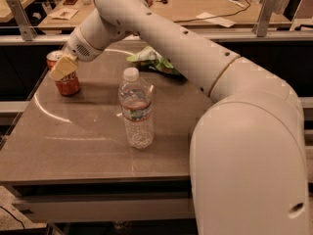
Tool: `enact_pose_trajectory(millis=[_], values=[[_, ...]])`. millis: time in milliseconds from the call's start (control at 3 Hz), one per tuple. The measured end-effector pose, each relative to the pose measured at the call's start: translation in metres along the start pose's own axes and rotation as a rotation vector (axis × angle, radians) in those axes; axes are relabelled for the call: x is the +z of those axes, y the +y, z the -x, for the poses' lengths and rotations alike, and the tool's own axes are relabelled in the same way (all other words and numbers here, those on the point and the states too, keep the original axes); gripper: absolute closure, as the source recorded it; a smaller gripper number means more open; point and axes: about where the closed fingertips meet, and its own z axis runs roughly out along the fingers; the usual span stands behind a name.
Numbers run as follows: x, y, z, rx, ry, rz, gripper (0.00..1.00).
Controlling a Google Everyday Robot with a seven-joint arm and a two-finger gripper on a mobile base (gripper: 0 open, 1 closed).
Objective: Move coke can near water bottle
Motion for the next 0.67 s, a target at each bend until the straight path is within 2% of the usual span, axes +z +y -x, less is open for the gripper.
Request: enact_pose_trajectory(millis=[333, 667], values=[[-0.0118, 0.0027, -0.0101, 0.021, 0.027, -0.015, 0.87], [-0.0126, 0.0028, -0.0101, 0.022, 0.028, -0.015, 1.0]])
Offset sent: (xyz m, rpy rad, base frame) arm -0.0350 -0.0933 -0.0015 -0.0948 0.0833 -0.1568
